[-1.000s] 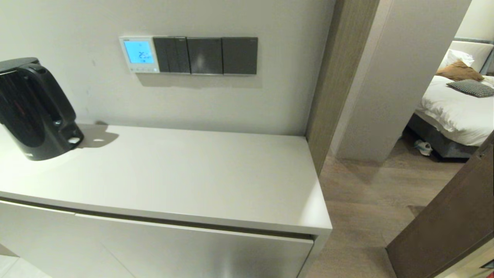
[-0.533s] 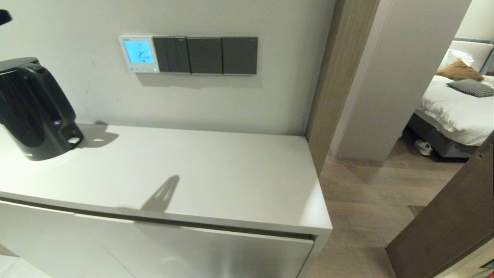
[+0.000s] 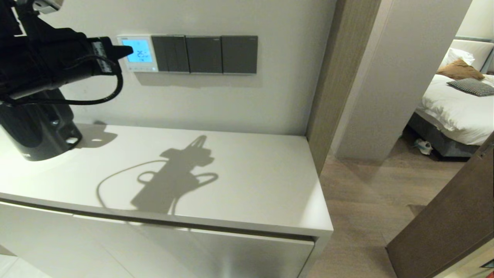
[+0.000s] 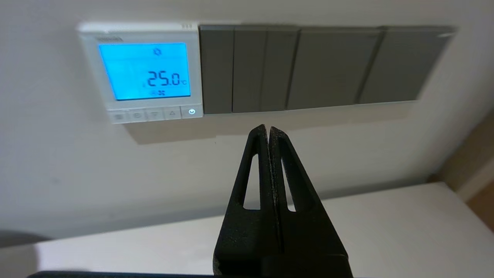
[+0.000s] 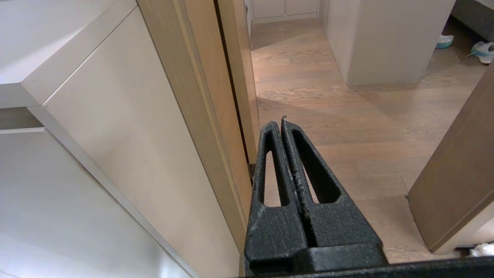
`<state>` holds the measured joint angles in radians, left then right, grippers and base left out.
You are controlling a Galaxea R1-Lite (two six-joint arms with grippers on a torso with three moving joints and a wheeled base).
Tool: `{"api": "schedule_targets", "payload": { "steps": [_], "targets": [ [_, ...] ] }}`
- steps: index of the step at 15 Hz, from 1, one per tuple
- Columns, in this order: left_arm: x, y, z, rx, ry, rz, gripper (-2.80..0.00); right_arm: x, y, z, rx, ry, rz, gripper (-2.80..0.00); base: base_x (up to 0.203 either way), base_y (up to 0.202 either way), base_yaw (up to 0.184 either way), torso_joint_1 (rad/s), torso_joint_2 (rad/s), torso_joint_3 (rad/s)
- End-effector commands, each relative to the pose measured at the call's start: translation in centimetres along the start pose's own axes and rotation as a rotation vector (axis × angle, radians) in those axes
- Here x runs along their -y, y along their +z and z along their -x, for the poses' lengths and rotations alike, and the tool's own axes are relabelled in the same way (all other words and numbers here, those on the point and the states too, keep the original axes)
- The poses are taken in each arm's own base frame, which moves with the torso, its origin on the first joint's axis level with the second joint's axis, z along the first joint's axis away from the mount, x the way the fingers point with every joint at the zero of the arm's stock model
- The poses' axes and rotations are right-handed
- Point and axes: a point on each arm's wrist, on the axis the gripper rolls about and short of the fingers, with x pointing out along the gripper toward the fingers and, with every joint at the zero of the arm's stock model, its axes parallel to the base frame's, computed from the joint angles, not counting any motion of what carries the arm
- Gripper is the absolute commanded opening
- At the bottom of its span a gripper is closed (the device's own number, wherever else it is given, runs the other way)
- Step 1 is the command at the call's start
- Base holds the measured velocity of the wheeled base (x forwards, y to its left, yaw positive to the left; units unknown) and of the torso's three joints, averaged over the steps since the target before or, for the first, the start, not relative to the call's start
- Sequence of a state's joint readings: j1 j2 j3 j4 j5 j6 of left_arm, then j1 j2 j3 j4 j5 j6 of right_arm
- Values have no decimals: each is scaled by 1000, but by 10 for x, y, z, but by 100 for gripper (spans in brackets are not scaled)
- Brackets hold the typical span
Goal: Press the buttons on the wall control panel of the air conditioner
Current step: Turn off the central air conditioner
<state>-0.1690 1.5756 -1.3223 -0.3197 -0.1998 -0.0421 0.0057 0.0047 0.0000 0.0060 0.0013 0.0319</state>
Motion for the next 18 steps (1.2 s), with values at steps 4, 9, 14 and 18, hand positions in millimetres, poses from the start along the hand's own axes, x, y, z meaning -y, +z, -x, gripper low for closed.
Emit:
{"api": "schedule_targets", "payload": {
  "steps": [4, 9, 14, 18],
  "targets": [
    [-9, -24, -46, -28, -1, 7, -280, 0, 0, 0, -3, 1, 0, -280, 0, 0, 0, 0, 0, 0],
    [-16, -38, -73, -46, 18, 9, -280, 0, 0, 0, -3, 1, 0, -280, 0, 0, 0, 0, 0, 0],
    [-29, -42, -83, -45, 59, 7, -280, 0, 0, 0, -3, 1, 0, -280, 0, 0, 0, 0, 0, 0],
    [-35, -42, -85, -41, 88, 5, -280, 0, 0, 0, -3, 1, 0, -280, 0, 0, 0, 0, 0, 0]
  ]
}}
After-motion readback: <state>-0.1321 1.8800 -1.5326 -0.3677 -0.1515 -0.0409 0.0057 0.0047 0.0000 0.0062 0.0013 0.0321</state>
